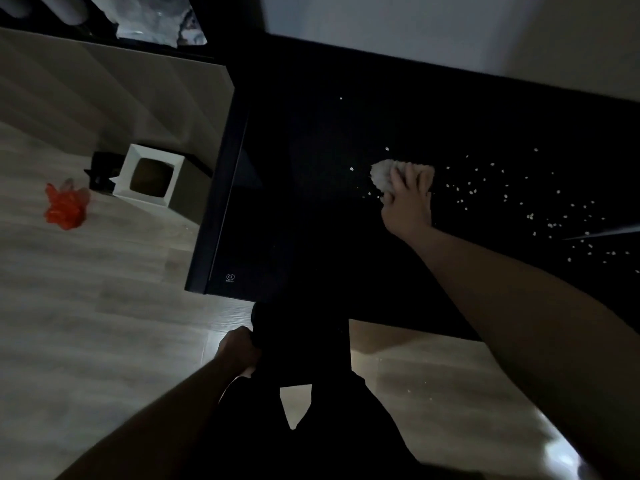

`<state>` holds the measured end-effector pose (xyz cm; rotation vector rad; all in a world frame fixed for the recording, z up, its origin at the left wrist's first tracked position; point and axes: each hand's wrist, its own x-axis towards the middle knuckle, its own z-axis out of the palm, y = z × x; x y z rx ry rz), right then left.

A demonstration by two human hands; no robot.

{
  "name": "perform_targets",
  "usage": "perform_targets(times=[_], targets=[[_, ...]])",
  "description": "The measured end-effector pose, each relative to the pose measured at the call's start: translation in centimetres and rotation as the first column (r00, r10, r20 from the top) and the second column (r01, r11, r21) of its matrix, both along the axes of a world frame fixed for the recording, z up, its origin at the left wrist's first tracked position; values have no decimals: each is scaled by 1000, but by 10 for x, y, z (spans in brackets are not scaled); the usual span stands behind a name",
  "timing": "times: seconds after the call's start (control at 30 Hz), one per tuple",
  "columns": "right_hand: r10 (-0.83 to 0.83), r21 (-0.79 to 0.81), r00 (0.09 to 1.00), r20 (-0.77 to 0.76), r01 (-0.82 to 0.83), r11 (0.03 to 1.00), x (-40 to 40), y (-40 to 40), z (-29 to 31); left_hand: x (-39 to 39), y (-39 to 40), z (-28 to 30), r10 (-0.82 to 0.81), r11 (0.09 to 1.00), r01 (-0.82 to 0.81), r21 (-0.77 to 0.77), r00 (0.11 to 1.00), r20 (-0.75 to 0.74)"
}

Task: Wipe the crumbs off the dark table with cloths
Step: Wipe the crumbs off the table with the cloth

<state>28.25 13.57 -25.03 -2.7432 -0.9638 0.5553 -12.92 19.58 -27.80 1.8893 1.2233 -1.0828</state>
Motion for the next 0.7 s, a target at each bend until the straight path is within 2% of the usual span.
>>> perform_targets(times=[0.07, 0.13, 0.33, 0.43, 0.53, 0.6, 0.7], targets=[[25, -6, 999, 24, -25, 1000, -18, 0, -4, -1, -2, 0, -12, 1000, 12, 8, 1000, 6], [143, 24, 989, 36, -144, 989, -42, -5, -3, -3, -4, 0, -23, 1000, 22, 12, 1000, 5], [420, 261, 903, -94, -385, 885, -160, -57, -6, -5, -5, 7, 49, 999, -49, -1, 999, 19], [499, 320, 844, -197, -426, 846, -217, -81, -9, -5, -6, 13, 78, 997, -78, -7, 997, 9], [475, 420, 809, -346, -319, 850, -251, -95, -5, -4, -5, 19, 59, 998, -59, 0, 998, 11], [363, 469, 829, -426, -141, 872, -256, -95, 5, -3, -3, 21, 35, 999, -35, -5, 999, -4], [202, 511, 833, -515, 110, 852, -235, -79, 29, -2, 0, 23, 57, 998, -57, -16, 998, -15]])
